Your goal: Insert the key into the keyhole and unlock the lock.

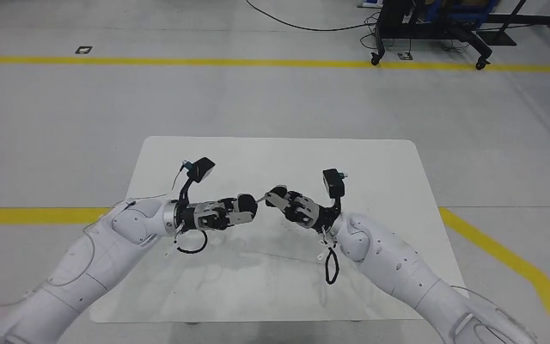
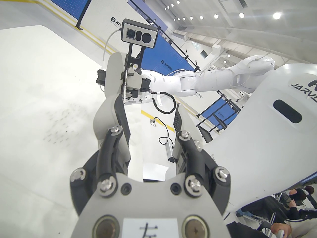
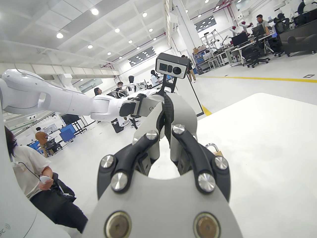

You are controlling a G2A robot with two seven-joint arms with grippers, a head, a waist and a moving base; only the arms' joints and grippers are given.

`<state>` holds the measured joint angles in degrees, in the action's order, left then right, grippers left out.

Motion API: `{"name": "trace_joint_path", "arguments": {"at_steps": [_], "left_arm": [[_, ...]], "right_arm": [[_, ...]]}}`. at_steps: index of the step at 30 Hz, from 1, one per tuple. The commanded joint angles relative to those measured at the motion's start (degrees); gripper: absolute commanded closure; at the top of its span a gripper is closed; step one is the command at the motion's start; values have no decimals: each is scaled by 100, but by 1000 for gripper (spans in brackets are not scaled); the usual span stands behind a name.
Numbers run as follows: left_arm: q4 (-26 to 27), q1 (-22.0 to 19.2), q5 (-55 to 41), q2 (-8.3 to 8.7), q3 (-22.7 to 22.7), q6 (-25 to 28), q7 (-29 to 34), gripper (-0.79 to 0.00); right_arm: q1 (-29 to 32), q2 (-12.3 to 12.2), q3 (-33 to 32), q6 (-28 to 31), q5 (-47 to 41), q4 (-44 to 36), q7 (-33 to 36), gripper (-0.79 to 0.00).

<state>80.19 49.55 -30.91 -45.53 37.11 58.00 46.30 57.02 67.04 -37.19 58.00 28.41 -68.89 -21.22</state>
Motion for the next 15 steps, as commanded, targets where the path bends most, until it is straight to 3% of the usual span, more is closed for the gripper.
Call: {"name": "trace_joint_path", "arguments": {"at_steps": [1,15], "left_arm": [[-25,-58,-78,28,-70,0,0,-323],[-198,-252,-85,86,-269,0,-1,-243]], "right_arm": [[-5,0,26,0,-109,-41,95,0],[-97,-11,279,0,-847,-130,750,0]]}}
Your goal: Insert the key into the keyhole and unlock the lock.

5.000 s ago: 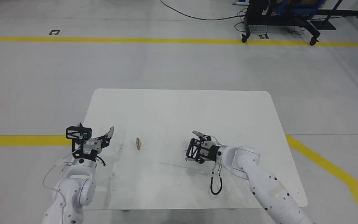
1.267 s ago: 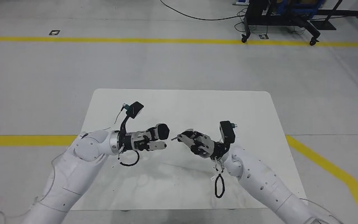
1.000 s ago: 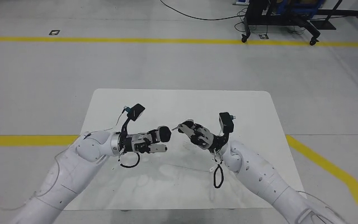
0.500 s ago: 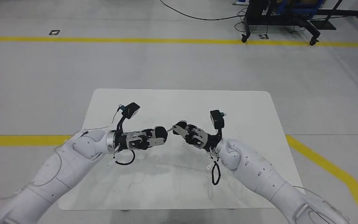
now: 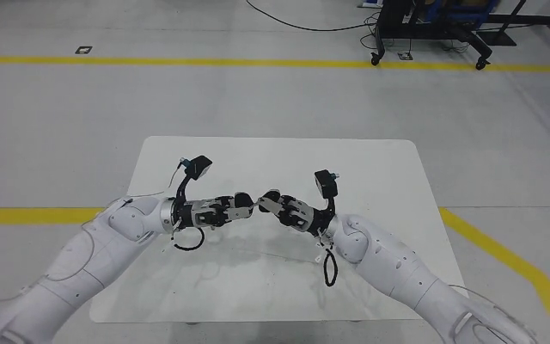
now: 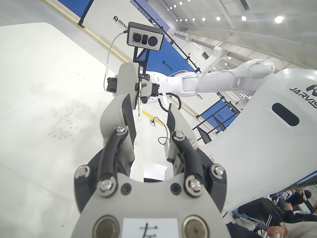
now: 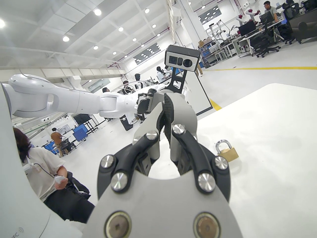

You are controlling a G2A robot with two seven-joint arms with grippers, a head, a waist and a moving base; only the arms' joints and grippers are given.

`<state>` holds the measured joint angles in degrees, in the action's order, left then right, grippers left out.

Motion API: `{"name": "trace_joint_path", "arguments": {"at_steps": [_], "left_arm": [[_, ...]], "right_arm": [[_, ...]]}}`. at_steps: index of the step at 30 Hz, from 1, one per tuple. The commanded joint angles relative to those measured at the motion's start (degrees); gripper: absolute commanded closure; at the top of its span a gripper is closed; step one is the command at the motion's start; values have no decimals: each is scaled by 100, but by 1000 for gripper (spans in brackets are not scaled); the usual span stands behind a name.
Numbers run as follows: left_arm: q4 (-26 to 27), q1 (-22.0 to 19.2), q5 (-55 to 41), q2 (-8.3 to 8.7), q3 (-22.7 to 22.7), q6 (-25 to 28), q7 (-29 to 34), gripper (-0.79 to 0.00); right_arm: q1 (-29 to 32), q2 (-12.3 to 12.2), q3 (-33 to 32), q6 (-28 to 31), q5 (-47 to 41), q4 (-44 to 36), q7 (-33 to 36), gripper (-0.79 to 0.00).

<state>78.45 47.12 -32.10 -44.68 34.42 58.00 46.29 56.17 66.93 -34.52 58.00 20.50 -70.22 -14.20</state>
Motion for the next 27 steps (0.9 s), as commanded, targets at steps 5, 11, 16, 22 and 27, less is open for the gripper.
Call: {"name": "trace_joint_path", "arguments": {"at_steps": [5,11,16,22,27], "left_arm": [[-30,-28,136,-15,-31,0,0,-175],[-46,-44,148,-32,-62,0,0,-15],[-104,-50,116,-39,-70,0,0,0],[-200,-37,-179,-55,-32,0,-1,0],[-255,64,-846,-57,50,0,0,0]], "right_arm": [[-22,-2,26,0,-190,-9,156,0],[-20,15,45,0,-243,-30,252,0],[-10,27,31,0,-197,-57,264,-160],[6,27,26,0,-145,-91,255,-785],[6,27,26,0,-145,-91,255,-785]]}}
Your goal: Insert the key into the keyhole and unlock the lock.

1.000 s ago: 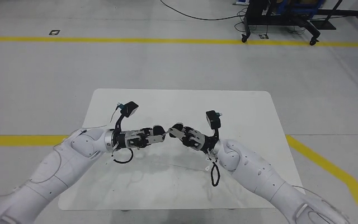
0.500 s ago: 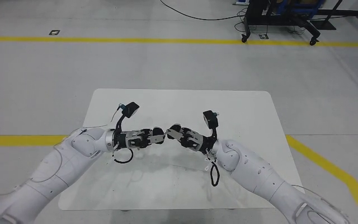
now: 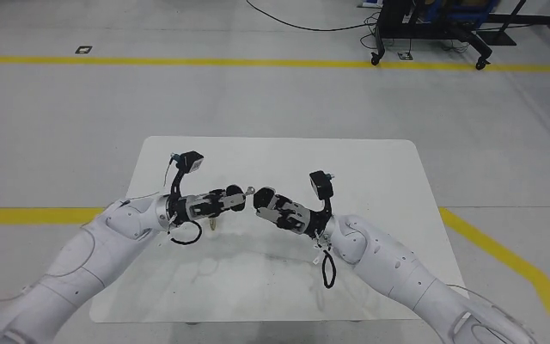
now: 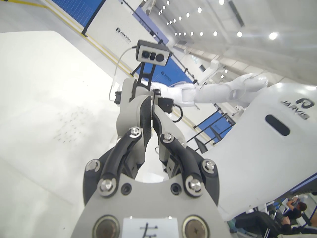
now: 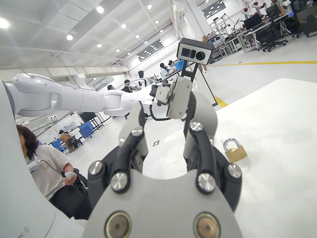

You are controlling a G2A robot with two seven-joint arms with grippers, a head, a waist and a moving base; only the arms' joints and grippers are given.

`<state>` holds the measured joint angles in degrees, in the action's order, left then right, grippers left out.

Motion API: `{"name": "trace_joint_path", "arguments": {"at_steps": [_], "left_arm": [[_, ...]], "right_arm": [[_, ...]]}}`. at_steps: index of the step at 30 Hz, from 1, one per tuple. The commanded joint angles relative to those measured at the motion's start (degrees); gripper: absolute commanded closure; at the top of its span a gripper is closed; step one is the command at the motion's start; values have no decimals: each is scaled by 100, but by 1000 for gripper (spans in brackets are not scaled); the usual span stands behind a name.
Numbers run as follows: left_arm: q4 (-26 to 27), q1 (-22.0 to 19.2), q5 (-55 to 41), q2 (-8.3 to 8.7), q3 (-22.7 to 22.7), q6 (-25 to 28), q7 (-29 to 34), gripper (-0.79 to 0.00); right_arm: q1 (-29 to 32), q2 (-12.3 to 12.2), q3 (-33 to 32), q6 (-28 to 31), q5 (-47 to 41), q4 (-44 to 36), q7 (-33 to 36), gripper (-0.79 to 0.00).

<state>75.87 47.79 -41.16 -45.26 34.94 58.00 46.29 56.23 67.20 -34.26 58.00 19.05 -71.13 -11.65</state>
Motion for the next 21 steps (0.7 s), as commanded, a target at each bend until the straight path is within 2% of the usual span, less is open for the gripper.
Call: {"name": "trace_joint_path", "arguments": {"at_steps": [1,10,14,17,19,21], "left_arm": [[2,-2,60,1,-2,0,1,0],[10,5,84,-1,2,-30,-17,0],[176,-22,1255,23,222,-528,-235,0],[604,109,2332,86,436,-1070,-591,0],[875,237,2639,146,556,-1278,-563,0],[1087,300,2921,219,673,-1452,-278,0]], "right_arm": [[0,0,0,0,0,0,0,-785],[0,0,0,0,0,0,0,-785],[0,0,0,0,0,0,0,-785],[0,-95,-278,-239,168,124,339,-785],[-20,-225,-535,-247,251,228,811,-785],[-18,-396,-833,-290,488,228,1430,-785]]}}
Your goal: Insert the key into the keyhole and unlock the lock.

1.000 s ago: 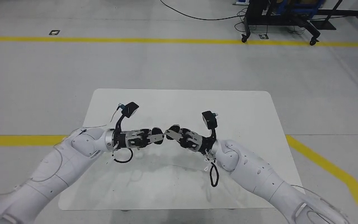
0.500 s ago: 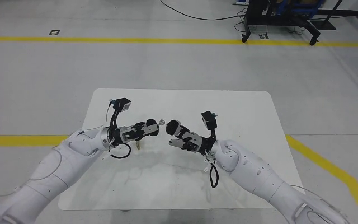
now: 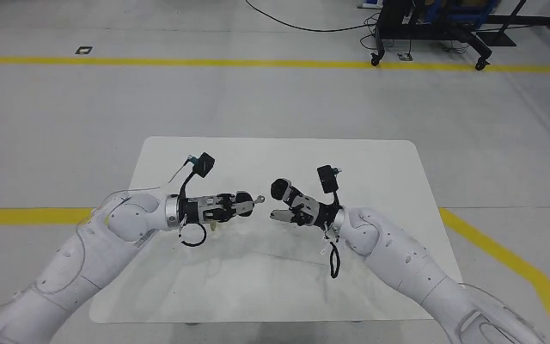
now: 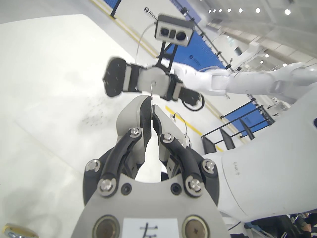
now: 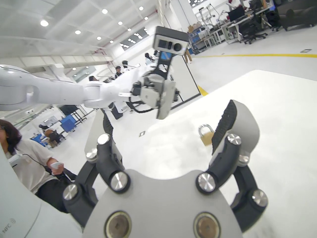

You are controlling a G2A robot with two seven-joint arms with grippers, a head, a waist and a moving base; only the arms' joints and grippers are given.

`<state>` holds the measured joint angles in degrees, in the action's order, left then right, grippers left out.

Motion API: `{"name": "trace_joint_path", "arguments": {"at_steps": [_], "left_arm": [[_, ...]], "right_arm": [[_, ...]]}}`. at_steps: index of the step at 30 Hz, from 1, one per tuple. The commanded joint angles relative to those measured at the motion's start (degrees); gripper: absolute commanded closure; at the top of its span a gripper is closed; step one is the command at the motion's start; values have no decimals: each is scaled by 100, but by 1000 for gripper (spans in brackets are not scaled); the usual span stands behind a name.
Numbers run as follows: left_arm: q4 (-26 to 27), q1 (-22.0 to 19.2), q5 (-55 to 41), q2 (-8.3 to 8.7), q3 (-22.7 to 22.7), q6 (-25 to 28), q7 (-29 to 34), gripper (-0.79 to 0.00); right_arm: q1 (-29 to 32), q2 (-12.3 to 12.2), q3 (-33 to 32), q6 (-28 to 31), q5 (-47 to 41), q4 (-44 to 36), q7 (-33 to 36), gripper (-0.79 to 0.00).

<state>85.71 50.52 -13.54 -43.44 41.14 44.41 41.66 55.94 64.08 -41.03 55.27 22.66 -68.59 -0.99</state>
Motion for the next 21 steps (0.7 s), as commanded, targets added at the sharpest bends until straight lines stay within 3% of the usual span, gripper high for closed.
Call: {"name": "trace_joint_path", "arguments": {"at_steps": [1,5,11,18,21], "left_arm": [[196,22,353,70,108,-281,365,0],[533,71,591,114,167,-775,800,0],[850,88,984,65,118,-792,965,0],[902,62,1101,-40,10,-899,999,0],[892,16,1107,-90,-40,-904,1064,0]], "right_arm": [[46,-175,-318,-88,271,-104,646,-785],[483,-473,-884,-335,116,-685,1474,-785],[929,-727,-1227,-613,-410,-1503,2807,-785],[951,-736,-1126,-802,-705,-1848,3292,-785],[885,-696,-1019,-838,-742,-1864,3306,-693]]}}
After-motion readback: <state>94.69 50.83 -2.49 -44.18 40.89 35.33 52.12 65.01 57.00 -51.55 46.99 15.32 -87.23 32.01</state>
